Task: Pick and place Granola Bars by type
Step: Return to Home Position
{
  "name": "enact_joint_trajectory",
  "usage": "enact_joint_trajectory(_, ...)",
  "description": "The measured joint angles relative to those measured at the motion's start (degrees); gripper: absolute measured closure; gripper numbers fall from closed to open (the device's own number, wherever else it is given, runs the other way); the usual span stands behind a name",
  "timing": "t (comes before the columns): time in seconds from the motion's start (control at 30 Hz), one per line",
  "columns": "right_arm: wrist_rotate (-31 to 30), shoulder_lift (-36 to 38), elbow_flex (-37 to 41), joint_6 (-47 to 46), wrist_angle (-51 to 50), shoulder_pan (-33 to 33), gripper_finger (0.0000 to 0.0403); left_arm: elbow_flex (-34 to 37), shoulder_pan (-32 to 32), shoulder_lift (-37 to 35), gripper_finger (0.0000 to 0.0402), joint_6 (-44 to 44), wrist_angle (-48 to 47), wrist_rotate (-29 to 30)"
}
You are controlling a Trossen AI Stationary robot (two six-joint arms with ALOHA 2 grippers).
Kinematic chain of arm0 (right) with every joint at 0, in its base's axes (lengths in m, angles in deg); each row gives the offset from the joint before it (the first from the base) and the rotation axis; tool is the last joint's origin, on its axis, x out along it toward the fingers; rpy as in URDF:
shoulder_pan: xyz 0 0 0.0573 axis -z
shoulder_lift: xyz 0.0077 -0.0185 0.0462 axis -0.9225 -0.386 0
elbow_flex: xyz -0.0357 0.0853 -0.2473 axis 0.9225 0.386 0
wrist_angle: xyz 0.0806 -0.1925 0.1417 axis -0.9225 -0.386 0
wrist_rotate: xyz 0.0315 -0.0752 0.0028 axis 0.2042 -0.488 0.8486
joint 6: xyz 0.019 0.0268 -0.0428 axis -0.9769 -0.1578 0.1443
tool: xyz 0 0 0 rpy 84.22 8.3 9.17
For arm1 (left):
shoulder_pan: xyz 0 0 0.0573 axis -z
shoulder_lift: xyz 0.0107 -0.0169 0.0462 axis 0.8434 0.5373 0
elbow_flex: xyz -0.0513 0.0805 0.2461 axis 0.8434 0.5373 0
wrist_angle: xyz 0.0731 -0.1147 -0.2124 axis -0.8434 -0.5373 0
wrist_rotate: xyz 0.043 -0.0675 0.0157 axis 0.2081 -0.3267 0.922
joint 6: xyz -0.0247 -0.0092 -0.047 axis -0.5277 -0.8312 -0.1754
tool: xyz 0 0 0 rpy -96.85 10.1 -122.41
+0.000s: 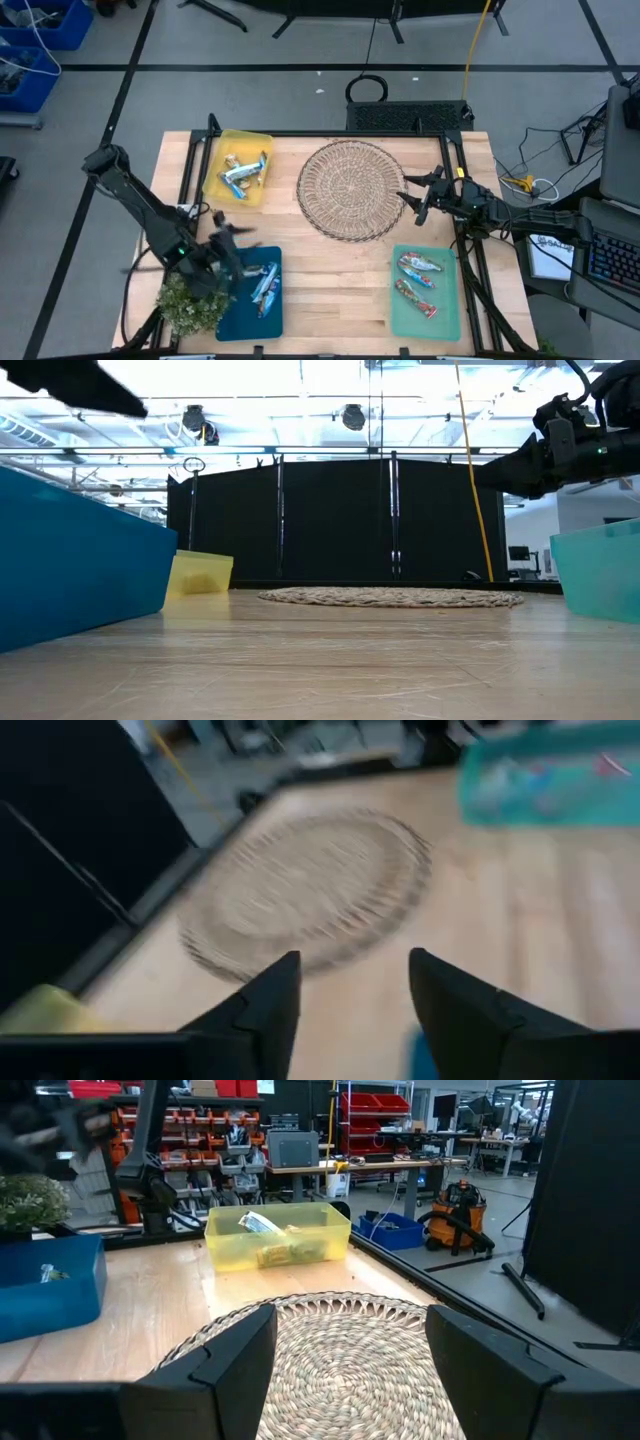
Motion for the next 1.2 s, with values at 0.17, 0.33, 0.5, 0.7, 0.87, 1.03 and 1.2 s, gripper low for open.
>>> enact_joint_trajectory(0.17, 0.0, 0.0, 0.0, 0.0, 0.1, 0.0, 0.0156, 2.8, -0.1, -11.7, 0.0172, 5.9, -4.0, 8.5)
enact_joint_trajectory(0.33, 0.0, 0.0, 0.0, 0.0, 0.1, 0.0, 0.0156, 8.2, -0.8, -25.5, 0.0154, 9.1, -5.3, 10.7)
enact_joint_trajectory(0.5, 0.0, 0.0, 0.0, 0.0, 0.2, 0.0, 0.0156, 13.8, -1.5, -37.3, 0.0158, 14.2, -4.8, 10.6)
enact_joint_trajectory(0.7, 0.0, 0.0, 0.0, 0.0, 0.2, 0.0, 0.0156, 20.5, -3.7, -49.1, 0.0156, 33.0, 14.3, 3.9)
enact_joint_trajectory(0.87, 0.0, 0.0, 0.0, 0.0, 0.2, 0.0, 0.0156, 26.8, -7.6, -53.6, 0.0164, 51.3, 34.3, -10.5)
enact_joint_trajectory(1.03, 0.0, 0.0, 0.0, 0.0, 0.3, 0.0, 0.0156, 31.0, -13.6, -56.7, 0.0177, 51.1, 34.8, -16.5)
enact_joint_trajectory(1.2, 0.0, 0.0, 0.0, 0.0, 0.4, 0.0, 0.0156, 34.0, -19.9, -59.3, 0.0177, 48.5, 34.6, -24.4)
